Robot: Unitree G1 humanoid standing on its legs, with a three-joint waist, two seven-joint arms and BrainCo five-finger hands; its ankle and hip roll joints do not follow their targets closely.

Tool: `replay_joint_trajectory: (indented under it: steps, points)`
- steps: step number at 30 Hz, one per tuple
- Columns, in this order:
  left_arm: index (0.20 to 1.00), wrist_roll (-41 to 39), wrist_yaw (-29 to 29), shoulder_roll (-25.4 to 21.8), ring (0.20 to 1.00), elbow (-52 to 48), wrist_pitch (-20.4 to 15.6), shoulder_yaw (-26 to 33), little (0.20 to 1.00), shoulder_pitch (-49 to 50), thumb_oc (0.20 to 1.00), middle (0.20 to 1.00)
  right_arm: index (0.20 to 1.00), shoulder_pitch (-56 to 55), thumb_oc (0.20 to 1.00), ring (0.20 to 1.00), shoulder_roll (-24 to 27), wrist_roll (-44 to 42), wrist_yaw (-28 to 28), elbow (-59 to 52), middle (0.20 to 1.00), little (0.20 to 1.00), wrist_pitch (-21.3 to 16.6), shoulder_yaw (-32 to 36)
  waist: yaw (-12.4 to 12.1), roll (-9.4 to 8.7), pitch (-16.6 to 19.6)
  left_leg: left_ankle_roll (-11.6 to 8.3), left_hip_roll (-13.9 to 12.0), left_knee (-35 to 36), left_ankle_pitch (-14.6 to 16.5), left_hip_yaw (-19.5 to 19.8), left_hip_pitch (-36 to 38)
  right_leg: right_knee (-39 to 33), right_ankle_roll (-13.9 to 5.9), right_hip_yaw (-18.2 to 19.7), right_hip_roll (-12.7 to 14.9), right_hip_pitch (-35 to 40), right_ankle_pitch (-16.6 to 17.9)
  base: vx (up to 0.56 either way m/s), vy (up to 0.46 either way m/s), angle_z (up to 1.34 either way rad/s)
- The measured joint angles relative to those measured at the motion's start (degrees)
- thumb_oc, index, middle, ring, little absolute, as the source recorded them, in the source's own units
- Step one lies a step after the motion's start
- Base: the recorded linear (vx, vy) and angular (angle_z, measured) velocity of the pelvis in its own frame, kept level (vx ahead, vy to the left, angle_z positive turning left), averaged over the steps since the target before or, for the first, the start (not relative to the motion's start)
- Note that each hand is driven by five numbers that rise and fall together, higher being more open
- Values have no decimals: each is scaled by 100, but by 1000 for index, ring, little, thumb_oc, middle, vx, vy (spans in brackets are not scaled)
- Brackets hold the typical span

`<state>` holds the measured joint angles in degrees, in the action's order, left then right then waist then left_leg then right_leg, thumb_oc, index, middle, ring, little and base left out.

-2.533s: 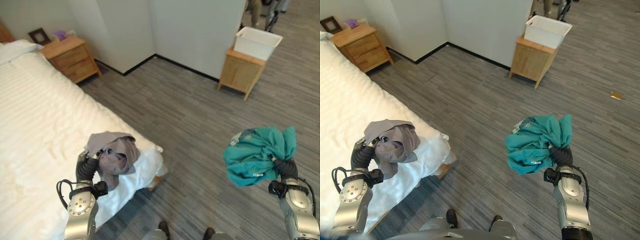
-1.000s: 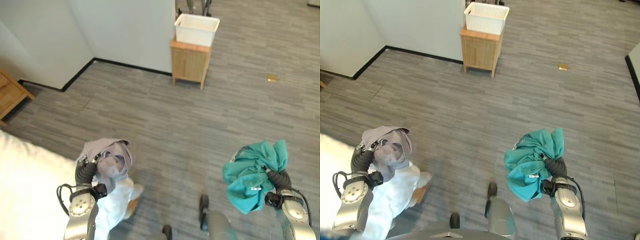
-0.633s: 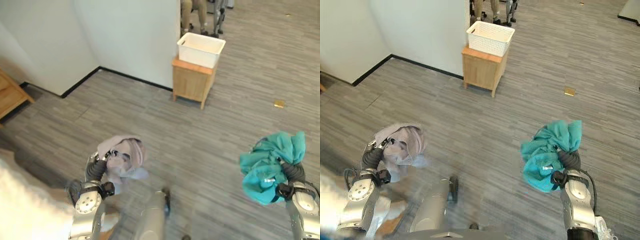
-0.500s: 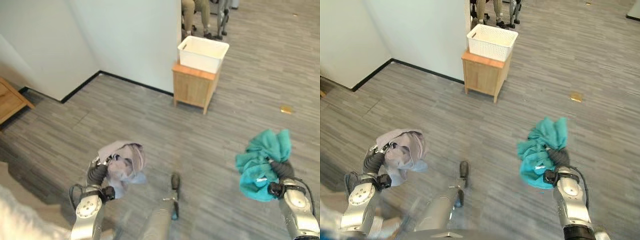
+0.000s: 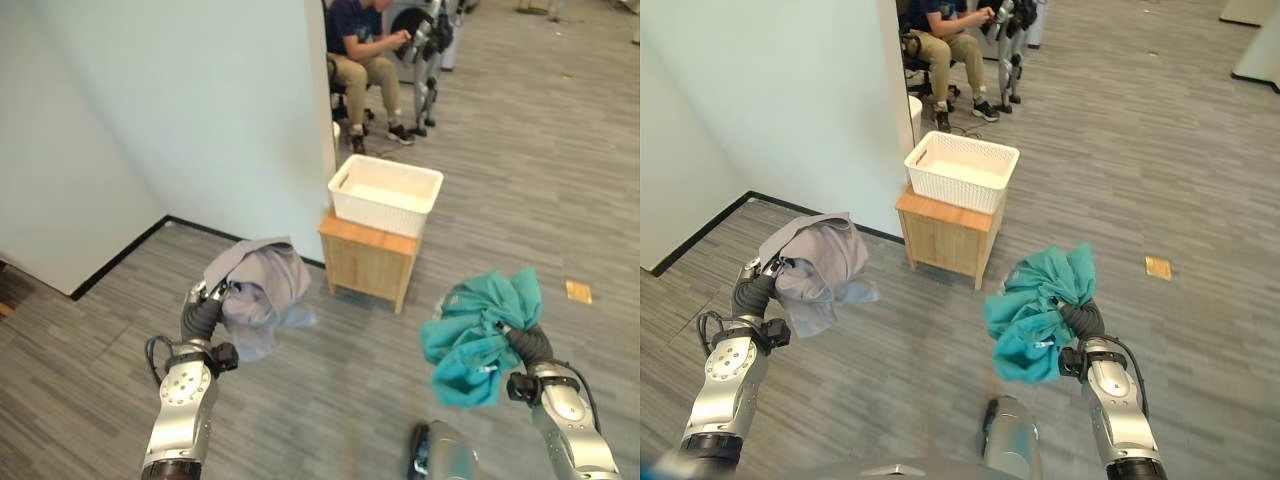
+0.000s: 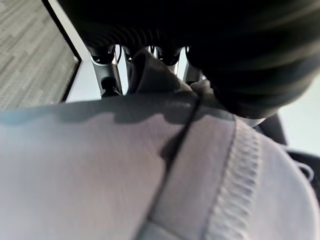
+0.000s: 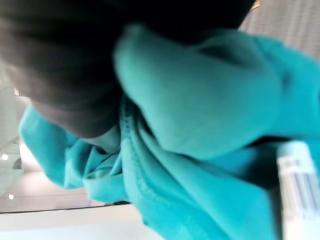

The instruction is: Pick up bed clothes into laundry basket.

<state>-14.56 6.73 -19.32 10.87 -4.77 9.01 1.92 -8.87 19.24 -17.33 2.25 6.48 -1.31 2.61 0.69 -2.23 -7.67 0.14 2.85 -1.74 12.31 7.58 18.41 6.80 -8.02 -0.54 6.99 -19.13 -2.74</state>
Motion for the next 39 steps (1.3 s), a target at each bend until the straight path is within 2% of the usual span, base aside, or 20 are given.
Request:
replay_joint_trajectory:
  steps: [1,2,3,4,6,7,8,9,11,13,15,16,18,19,20,22,24,32,36,39]
  points:
    - [200,5,0,-20,200,105,17,-115,200,-55,200,200,200,15,200,200,15,2,-13,82,200,200,2,67,44,-200,8,-150,-148,-37,89,250,176,-656,-81,238,-54,338,306,431,-225,158]
    - [200,10,-4,43,200,129,76,-229,200,-2,200,200,200,118,200,200,32,5,-12,204,200,200,23,195,-2,-104,-37,-348,-415,-144,9,195,279,-482,-6,161,-293,506,664,414,-241,138]
    - [200,94,-33,36,200,80,107,-236,200,129,200,200,200,178,200,200,47,60,-15,208,200,200,32,251,-92,-159,-36,-639,-520,-370,-220,61,294,-121,478,-69,-293,547,1065,490,-361,74]
    - [200,140,-42,190,200,53,129,-219,200,353,200,200,200,232,200,200,140,107,-24,167,200,200,9,408,-237,-22,-55,-819,-699,-1491,-468,132,-35,358,936,-236,-471,714,791,532,-506,52]
    - [200,98,-66,273,200,52,118,-191,200,331,200,200,200,505,200,200,252,85,-49,173,200,200,-3,334,-376,-43,-146,-722,-664,-2661,-1383,54,-834,763,1353,-718,-589,949,219,413,-523,34]
    - [200,53,-86,299,200,-23,116,-213,200,264,200,200,200,513,200,200,279,82,-84,134,200,200,-13,357,-496,-175,-224,-611,-640,-3936,-2431,-122,-1657,700,1569,-1039,-482,1104,50,268,-327,27]
    - [200,-79,-93,315,200,-178,89,-251,200,238,200,200,200,567,200,200,343,80,-97,90,200,200,-26,455,-594,-237,-352,-424,-743,-5358,-2548,-310,-2619,318,1434,-1097,-556,1480,-81,307,-226,11]
    - [200,-129,-124,272,200,-225,79,-252,200,227,200,200,200,676,200,200,333,80,-44,140,200,200,-18,462,-707,-368,-477,-279,-728,-5585,-1897,-590,-3170,202,1595,-1044,-581,1677,-189,185,-72,1]
    - [200,-337,-158,260,200,-146,98,-267,200,256,200,200,200,724,200,200,344,81,1,86,200,200,-18,453,-758,-620,-608,-229,-835,-3911,-1411,-1471,-3586,-248,1401,-1202,-579,2184,-104,206,-4,6]
    - [200,-337,-192,217,200,-123,118,-367,200,348,200,200,200,821,200,200,367,84,6,80,200,200,-25,455,-730,-566,-599,-229,-812,-2425,-1455,-1597,-3570,-409,1247,-1385,-723,2545,-196,244,52,-2]
    - [200,-336,-262,116,200,-103,115,-682,200,393,200,200,200,697,200,200,478,107,8,-149,200,200,-22,430,-653,-549,-475,-179,-300,-514,-1485,-1832,-3245,-601,797,-1759,-767,2954,-474,275,75,-6]
    - [200,-335,-290,127,200,-101,123,-801,200,400,200,200,200,679,200,200,644,120,-34,-215,200,200,8,397,-536,-495,-457,120,-5,-644,-1643,-1812,-3209,-423,682,-1783,-772,3015,-545,198,73,4]
    - [200,-335,-343,206,200,-99,132,-938,200,494,200,200,200,584,200,200,997,161,-85,-415,200,200,55,311,-456,-35,-284,660,61,-702,-1977,-1746,-2949,446,587,-1754,-1116,2785,-561,138,59,-24]
    - [200,-335,-375,267,200,-127,128,-1009,200,572,200,200,200,623,200,200,1377,168,-172,-540,200,200,58,253,-424,575,-77,1554,-244,-275,-2062,-1427,-2566,1546,497,-1657,-1412,2322,-856,180,86,-44]
    - [200,-336,-417,215,200,-85,113,-981,200,525,200,200,200,750,200,200,1473,173,-193,-501,200,200,-4,198,-365,524,107,968,-222,257,-1985,-1286,-2306,2075,705,-1502,-1117,1964,-1287,156,90,-15]
    - [200,-338,-526,213,200,-35,115,-1061,200,157,200,200,200,1605,200,200,2435,342,-206,394,200,200,43,7,-250,367,150,730,43,642,-2177,-1089,-2182,1133,320,-1102,-182,1785,-1155,146,104,45]
    - [200,-339,-588,102,200,-140,92,-1149,200,245,200,200,200,2048,200,200,2951,398,-238,708,200,200,201,-470,-386,326,141,736,-36,658,-2208,-1025,-2059,103,430,-1315,-365,2462,-672,65,60,26]
    - [200,-566,-586,-115,200,-60,110,-1378,200,609,200,200,200,4067,200,200,2886,630,-400,1750,200,200,183,-1736,-960,-210,133,674,-111,685,-2166,-849,-1958,-25,414,-1462,-523,2686,-644,25,55,19]
    - [200,-590,-579,-165,200,-59,116,-1386,200,642,200,200,200,4402,200,200,2613,808,-413,1934,200,200,177,-2026,-1080,-233,118,238,-196,688,-1990,-865,-2045,-96,424,-1418,-600,2626,-667,-16,16,3]
    - [200,-724,-577,-197,200,-58,117,-1395,200,633,200,200,200,4465,200,200,2437,864,-450,2121,200,200,176,-2349,-1160,-285,66,153,-142,691,-1960,-897,-2139,-251,429,-1279,-568,2608,-667,-42,11,-4]
